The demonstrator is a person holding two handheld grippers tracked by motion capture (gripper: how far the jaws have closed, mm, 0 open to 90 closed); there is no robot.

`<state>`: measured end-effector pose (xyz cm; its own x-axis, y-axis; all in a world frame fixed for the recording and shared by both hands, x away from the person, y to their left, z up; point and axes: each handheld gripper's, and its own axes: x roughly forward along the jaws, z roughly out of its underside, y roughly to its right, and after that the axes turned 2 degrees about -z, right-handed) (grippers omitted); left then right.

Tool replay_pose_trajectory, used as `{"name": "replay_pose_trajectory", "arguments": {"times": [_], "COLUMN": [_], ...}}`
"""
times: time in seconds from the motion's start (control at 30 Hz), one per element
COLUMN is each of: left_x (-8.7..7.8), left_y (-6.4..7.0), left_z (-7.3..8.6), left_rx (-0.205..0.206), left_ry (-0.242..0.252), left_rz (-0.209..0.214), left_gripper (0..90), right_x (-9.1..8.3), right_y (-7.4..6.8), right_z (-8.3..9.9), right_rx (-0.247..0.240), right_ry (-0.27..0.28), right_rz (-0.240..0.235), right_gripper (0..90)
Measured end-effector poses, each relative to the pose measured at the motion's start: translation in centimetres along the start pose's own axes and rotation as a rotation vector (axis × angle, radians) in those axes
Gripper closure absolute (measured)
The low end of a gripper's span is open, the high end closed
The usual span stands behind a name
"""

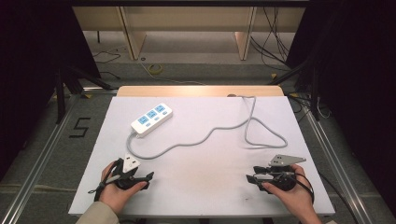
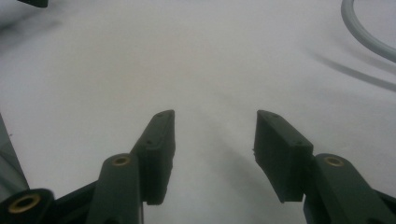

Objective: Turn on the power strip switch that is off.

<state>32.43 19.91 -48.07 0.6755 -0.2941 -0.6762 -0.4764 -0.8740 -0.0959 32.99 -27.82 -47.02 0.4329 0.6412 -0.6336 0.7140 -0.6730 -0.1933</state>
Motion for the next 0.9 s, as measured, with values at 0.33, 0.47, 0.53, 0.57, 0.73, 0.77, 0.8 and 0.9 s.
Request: {"name": "replay_pose_trajectory", "arguments": {"times": [0.33, 0.47, 0.53, 0.57, 0.73, 0.77, 0.8, 0.9], "left_x": [-0.1, -0.2, -0.2, -0.2, -0.4, -0.4, -0.4, -0.3], "left_y": [-0.3, -0.5, -0.7, -0.7, -0.7, -0.7, -0.7, -0.7], "left_z": [-0.2, -0.5, -0.7, -0.9, -1.5, -1.5, -1.5, -1.7], "left_rx": [-0.003, 0.013, 0.024, 0.033, 0.043, 0.043, 0.041, 0.032], "left_ry": [0.012, 0.014, 0.011, 0.006, -0.004, -0.004, -0.01, -0.021], "left_rz": [-0.004, -0.008, -0.005, -0.01, -0.019, -0.019, -0.015, -0.006], "left_gripper": [40.5, 57.2, 65.4, 69.5, 89.1, 89.4, 89.4, 89.6], "right_x": [0.1, 0.1, 0.1, 0.1, 0.2, 0.1, 0.1, 0.2], "right_y": [-0.2, -0.1, -0.1, -0.1, -0.2, -0.2, -0.2, -0.2], "right_z": [-0.1, -0.1, -0.1, -0.1, -0.1, -0.1, -0.1, -0.1], "right_rx": [-0.007, -0.008, -0.009, -0.008, -0.013, -0.012, -0.012, -0.013], "right_ry": [-0.002, -0.001, 0.0, -0.002, -0.003, -0.003, -0.003, -0.004], "right_rz": [-0.003, -0.003, -0.002, -0.004, -0.008, -0.008, -0.008, -0.01], "right_gripper": [48.6, 48.6, 48.5, 48.6, 48.5, 48.5, 48.5, 48.5]}}
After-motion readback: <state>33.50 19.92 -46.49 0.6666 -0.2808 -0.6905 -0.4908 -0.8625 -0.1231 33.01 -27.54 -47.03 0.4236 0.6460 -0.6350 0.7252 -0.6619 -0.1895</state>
